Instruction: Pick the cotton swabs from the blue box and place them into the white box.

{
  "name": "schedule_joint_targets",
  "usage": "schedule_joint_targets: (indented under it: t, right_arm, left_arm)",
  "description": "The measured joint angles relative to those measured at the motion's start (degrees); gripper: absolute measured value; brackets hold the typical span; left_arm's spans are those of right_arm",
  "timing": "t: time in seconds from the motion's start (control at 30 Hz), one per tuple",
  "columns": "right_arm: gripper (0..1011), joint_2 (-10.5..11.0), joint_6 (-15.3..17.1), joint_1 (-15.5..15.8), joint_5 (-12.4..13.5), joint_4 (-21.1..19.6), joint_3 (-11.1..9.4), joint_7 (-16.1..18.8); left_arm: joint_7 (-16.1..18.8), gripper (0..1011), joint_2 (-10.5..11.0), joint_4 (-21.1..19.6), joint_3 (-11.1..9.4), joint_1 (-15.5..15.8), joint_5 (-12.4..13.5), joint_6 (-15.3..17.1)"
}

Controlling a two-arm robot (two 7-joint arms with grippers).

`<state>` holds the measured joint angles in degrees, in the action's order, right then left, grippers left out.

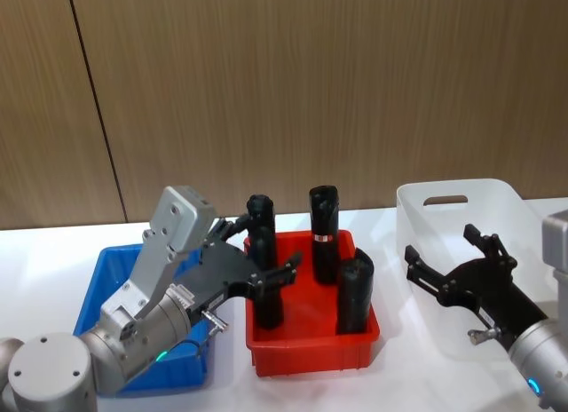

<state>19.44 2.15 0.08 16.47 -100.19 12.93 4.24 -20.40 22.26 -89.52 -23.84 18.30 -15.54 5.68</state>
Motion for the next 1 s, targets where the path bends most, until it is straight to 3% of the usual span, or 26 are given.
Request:
schedule_joint_targets:
  t: [0.67,1.0]
  right_arm:
    - [1002,-0.1,-0.21,0.77,-0.01,-1.05,0.01,-0.45]
    - [1002,-0.1,-0.2,0.77,-0.01,-1.05,0.01,-0.43]
  left_arm:
    - [15.26,1004,-0.31,-2.89,-1.74,-3.67,3.2,-3.78]
    - [19.52,1004,-0.39,-3.69,-2.21,-4.7,4.07,-4.89]
